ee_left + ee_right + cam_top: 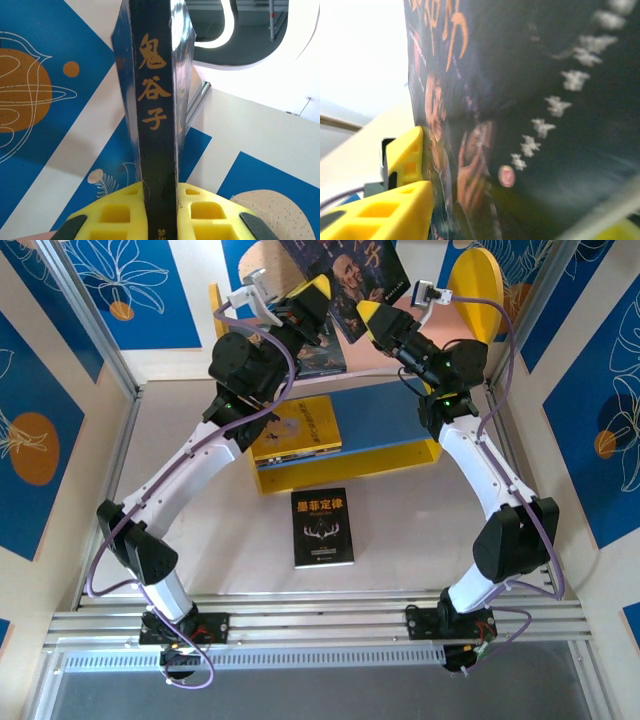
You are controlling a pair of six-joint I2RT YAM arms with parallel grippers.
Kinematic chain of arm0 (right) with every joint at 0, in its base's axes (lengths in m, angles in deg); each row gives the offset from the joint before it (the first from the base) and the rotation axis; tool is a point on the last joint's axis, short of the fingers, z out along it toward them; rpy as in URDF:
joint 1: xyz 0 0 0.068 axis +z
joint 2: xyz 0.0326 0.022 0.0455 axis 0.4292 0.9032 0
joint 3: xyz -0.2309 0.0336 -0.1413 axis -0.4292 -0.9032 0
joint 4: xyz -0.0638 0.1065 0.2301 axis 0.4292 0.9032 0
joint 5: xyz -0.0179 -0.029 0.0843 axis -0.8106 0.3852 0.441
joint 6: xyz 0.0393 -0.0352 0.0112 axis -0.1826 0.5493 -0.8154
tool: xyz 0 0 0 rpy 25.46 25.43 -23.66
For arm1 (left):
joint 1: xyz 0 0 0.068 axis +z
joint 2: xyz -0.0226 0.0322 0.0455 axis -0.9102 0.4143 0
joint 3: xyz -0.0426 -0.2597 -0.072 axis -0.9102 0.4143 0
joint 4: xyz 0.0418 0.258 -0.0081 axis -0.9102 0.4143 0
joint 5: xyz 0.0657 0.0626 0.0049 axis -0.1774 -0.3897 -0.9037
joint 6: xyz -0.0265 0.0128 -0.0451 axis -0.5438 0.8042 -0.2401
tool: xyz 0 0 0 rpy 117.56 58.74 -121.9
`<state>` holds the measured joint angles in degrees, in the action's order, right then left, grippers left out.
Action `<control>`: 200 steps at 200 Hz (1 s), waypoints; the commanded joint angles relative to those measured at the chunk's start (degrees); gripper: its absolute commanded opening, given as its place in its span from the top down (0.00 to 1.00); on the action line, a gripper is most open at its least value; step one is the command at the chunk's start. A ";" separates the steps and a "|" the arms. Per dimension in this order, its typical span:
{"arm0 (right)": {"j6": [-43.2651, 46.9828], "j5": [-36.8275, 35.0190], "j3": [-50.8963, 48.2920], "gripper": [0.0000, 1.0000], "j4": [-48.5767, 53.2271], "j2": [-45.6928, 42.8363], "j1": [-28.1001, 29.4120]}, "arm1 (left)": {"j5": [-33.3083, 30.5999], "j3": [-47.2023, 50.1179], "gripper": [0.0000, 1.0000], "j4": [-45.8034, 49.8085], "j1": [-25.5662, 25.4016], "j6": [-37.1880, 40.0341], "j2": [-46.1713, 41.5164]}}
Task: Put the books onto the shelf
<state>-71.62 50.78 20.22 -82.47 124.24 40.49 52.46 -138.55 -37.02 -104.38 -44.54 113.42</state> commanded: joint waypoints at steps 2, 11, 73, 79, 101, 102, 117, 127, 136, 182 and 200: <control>-1.51 -0.60 0.11 0.60 -5.02 -0.74 0.64 | -0.29 -0.12 1.00 -5.50 0.48 -0.49 -2.16; -1.52 -0.45 0.27 0.69 -4.96 -0.82 0.62 | -0.04 -0.10 1.00 -5.52 0.53 -0.63 -2.14; 3.23 1.25 -0.27 1.00 -1.15 -3.60 0.55 | -0.02 2.42 0.97 -3.29 0.62 0.87 -4.35; 3.92 1.46 -0.48 1.00 -0.23 -4.05 0.44 | -0.92 3.42 0.91 -3.41 0.61 1.29 -4.92; 6.92 2.52 -0.79 1.00 2.71 -5.74 0.08 | -3.34 6.46 0.57 -2.38 0.61 3.57 -6.90; 7.09 2.54 -0.81 1.00 2.90 -5.83 0.11 | -3.33 6.48 0.56 -2.10 0.61 3.70 -6.99; 9.81 3.30 -1.25 1.00 4.73 -7.23 -0.19 | -3.68 5.46 0.50 4.53 0.64 6.36 -8.13; 11.92 3.96 -1.03 1.00 6.93 -8.13 -0.61 | -3.29 4.11 0.48 10.38 0.68 8.17 -8.77; 13.75 4.37 -1.17 1.00 9.15 -9.04 -1.01 | -2.99 2.59 0.47 16.09 0.65 9.35 -9.21; 21.13 7.13 -1.17 1.00 18.27 -13.07 -3.84 | -2.55 -2.42 0.43 43.25 0.86 16.37 -12.13; 24.21 8.48 -1.04 1.00 21.94 -14.24 -4.61 | -0.80 -1.15 0.42 48.47 1.92 17.53 -14.26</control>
<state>-54.13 57.88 18.80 -63.92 113.36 36.88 49.90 -139.03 -2.94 -103.94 -31.64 102.43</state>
